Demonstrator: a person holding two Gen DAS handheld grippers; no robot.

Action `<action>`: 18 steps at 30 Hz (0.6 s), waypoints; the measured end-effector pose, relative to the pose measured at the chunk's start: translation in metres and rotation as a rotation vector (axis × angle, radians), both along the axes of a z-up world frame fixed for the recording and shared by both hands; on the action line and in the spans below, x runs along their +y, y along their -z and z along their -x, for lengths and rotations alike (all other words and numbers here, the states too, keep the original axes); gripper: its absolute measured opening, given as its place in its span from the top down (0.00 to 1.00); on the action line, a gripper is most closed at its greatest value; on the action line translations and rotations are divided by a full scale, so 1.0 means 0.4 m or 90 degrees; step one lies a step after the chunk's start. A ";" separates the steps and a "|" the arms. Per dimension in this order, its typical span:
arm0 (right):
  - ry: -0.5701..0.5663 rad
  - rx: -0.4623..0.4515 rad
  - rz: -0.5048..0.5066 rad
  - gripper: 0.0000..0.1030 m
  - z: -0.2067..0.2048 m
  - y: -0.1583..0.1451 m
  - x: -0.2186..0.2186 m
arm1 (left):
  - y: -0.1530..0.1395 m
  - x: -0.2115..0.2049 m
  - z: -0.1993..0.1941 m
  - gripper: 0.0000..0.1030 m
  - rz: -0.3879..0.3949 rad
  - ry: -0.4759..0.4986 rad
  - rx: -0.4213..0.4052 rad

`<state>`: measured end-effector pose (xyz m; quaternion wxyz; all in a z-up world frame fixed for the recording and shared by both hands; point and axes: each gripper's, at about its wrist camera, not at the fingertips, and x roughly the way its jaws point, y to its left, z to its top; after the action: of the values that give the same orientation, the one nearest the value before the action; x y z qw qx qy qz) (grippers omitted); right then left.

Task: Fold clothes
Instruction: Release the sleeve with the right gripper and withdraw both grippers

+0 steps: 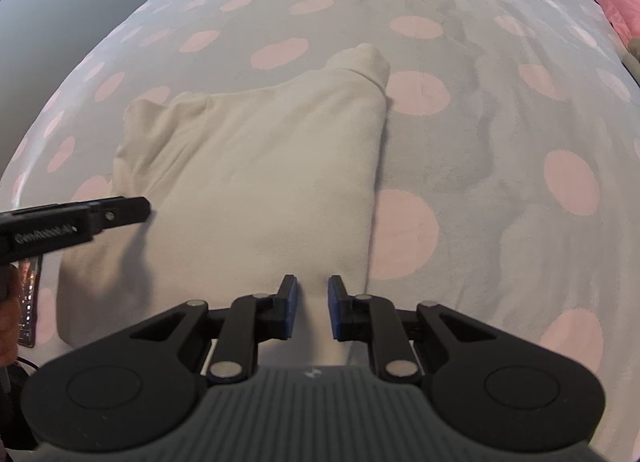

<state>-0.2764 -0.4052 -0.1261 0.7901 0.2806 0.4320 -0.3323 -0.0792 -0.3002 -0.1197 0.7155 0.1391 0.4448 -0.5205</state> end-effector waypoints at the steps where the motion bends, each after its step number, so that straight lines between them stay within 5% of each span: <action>1: 0.005 0.004 0.002 0.74 0.005 0.002 -0.006 | 0.000 0.002 -0.008 0.76 0.006 -0.008 0.005; 9: 0.060 -0.044 -0.003 0.70 0.044 -0.020 -0.065 | -0.013 -0.002 -0.072 0.76 0.060 -0.061 0.028; 18: 0.133 -0.114 -0.018 0.70 0.005 -0.011 -0.174 | 0.028 -0.070 -0.150 0.76 0.046 -0.111 0.040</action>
<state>-0.2783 -0.4749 -0.1216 0.7824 0.3636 0.3331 -0.3804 -0.0190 -0.3284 -0.1311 0.7483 0.0579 0.4584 -0.4759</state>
